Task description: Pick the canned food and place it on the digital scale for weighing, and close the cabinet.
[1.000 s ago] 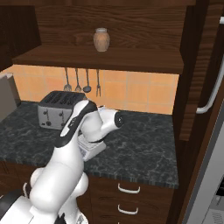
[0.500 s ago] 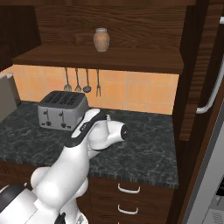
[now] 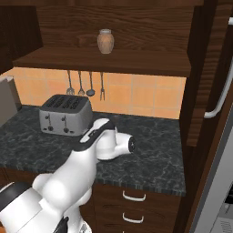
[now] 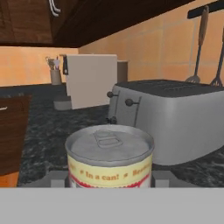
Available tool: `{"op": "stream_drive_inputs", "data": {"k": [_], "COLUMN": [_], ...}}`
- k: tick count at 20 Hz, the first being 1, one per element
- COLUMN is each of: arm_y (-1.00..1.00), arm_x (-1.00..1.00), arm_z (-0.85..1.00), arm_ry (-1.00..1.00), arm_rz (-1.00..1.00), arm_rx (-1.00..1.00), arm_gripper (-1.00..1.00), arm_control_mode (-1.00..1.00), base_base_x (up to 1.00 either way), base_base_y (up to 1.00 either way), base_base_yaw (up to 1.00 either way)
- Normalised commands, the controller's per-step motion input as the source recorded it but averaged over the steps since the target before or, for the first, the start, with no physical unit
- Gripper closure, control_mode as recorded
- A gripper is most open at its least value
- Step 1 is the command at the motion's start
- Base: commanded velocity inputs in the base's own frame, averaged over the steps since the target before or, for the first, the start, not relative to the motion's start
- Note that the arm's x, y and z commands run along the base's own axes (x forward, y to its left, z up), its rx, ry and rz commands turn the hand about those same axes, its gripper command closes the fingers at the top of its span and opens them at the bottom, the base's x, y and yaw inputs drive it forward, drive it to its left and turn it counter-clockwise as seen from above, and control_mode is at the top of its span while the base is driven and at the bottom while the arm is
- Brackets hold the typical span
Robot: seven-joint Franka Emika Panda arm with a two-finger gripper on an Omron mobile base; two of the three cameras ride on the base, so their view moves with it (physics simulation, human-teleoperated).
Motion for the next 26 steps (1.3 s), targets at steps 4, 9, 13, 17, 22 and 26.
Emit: {"op": "stream_drive_inputs", "data": {"k": [4,9,13,17,22,26], "arm_y": [0.0,0.0,-0.02,-0.11,-0.14,-0.02], "arm_x": [0.12,0.11,0.23,0.32,0.27,0.18], "arm_z": [-0.37,-0.16,-0.04,-0.01,-0.16,-0.27], "arm_ry": [0.0,-0.06,-0.06,0.0,0.0,0.0], "arm_rz": [0.0,0.01,0.01,0.02,0.05,0.03], "arm_rx": [0.0,0.0,0.0,0.01,0.0,0.0], "arm_gripper": [1.0,1.0,1.0,1.0,1.0,1.0], "arm_control_mode": [-1.0,-1.0,-1.0,-1.0,-1.0,-1.0], "base_base_x": [0.0,0.0,0.0,0.0,0.0,0.0], "base_base_y": [0.0,0.0,0.0,0.0,0.0,0.0], "base_base_yaw": [0.0,0.0,0.0,0.0,0.0,0.0]}}
